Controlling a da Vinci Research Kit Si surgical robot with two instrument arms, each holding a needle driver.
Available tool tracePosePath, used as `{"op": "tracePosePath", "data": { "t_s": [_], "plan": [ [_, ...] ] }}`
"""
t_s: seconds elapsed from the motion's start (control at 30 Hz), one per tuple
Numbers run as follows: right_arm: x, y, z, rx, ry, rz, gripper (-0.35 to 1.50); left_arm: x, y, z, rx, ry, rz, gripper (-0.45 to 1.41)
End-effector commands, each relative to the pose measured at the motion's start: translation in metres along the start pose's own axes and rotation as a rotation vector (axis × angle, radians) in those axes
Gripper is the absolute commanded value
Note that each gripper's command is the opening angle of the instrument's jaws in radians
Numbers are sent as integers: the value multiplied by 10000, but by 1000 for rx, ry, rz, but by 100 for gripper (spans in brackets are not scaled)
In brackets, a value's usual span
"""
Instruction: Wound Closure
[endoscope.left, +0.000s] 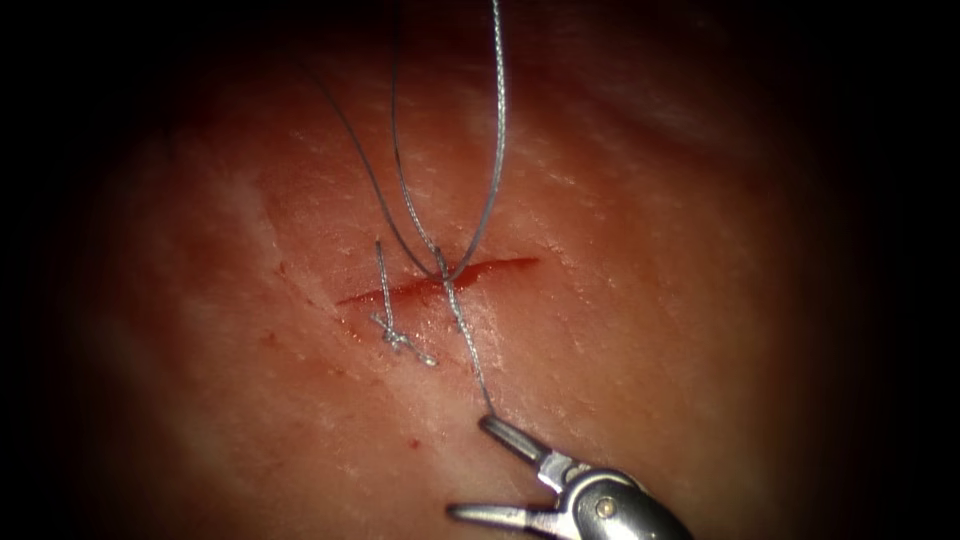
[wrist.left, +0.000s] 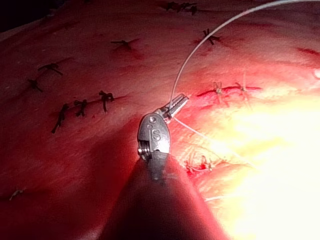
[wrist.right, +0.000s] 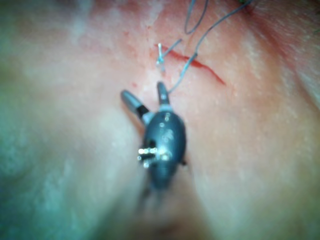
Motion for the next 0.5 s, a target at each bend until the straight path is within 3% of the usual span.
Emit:
{"op": "tracePosePath", "data": {
  "t_s": [0.03,0.13,0.23,0.37,0.5],
  "plan": [
    [4,3,-3,31,-6,-2,145,2,0,4,-26,33,-19,-45],
    [14,8,-19,71,-3,4,143,16,19,-2,-76,132,-76,-45],
    [23,22,-35,102,-2,14,131,33,39,-9,103,214,-134,-45],
    [37,48,-51,85,-14,34,128,60,61,-16,236,277,-192,-45],
    [54,76,-54,63,-23,60,125,93,97,-17,300,312,-229,-45]
  ]
}}
